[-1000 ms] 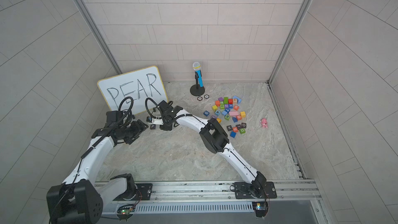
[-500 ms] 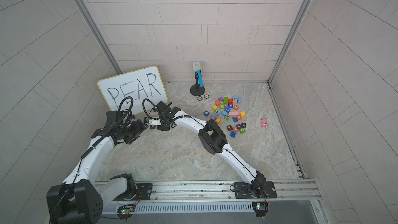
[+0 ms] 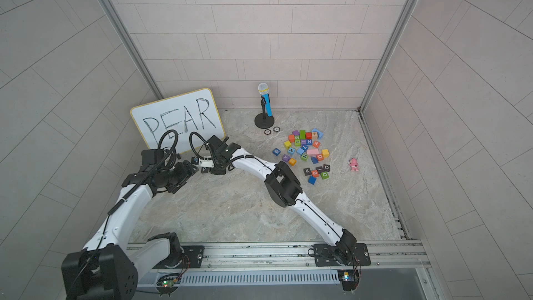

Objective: Spell the uppercase word “pear” with letter blocks
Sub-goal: Place the letter block at the center of the board.

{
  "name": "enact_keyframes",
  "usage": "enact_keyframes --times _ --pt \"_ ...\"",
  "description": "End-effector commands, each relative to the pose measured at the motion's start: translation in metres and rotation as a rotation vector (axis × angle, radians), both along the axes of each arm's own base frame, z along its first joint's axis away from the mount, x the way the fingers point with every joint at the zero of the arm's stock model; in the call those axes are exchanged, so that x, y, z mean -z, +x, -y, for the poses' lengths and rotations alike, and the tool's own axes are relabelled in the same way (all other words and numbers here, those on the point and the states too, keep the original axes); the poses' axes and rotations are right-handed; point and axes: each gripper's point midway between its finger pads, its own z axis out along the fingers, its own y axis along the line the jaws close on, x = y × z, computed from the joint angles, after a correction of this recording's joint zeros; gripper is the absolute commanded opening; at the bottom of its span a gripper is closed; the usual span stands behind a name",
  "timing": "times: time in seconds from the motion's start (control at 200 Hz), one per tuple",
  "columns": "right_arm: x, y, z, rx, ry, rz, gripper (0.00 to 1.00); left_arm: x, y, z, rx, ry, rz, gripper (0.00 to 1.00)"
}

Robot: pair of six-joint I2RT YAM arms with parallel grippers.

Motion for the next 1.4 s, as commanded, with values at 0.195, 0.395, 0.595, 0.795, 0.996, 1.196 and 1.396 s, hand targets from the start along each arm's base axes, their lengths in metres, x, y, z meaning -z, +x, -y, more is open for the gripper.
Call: enact_keyframes --times 0.195,0.395,0.595,0.795,0.996,1.196,1.396 --pt "0.016 -0.006 0.008 0.012 -0.065 -0.021 0.44 -0.002 0.0 -0.001 -0.003 0.0 0.018 0.81" --pt "0.016 -0.009 0.008 0.004 -0.063 -0.034 0.46 -0.002 0.0 -0.001 -0.004 0.003 0.022 0.81" --pt "0.01 -0.012 0.006 -0.007 -0.049 -0.04 0.5 -0.003 0.0 -0.001 -0.004 0.003 0.026 0.81" --pt "0.001 -0.011 0.006 -0.002 -0.045 -0.028 0.53 -0.002 0.001 -0.001 -0.006 -0.001 0.027 0.81" --pt "-0.009 -0.011 0.006 -0.004 -0.033 -0.021 0.53 -0.003 0.001 -0.001 -0.006 0.002 0.032 0.81" --pt "-0.008 -0.013 0.008 -0.006 -0.042 -0.032 0.52 -0.004 0.001 -0.002 -0.009 0.004 0.036 0.81" --pt "0.001 -0.018 0.011 -0.012 -0.059 -0.054 0.48 -0.004 0.0 -0.002 -0.01 0.009 0.041 0.81"
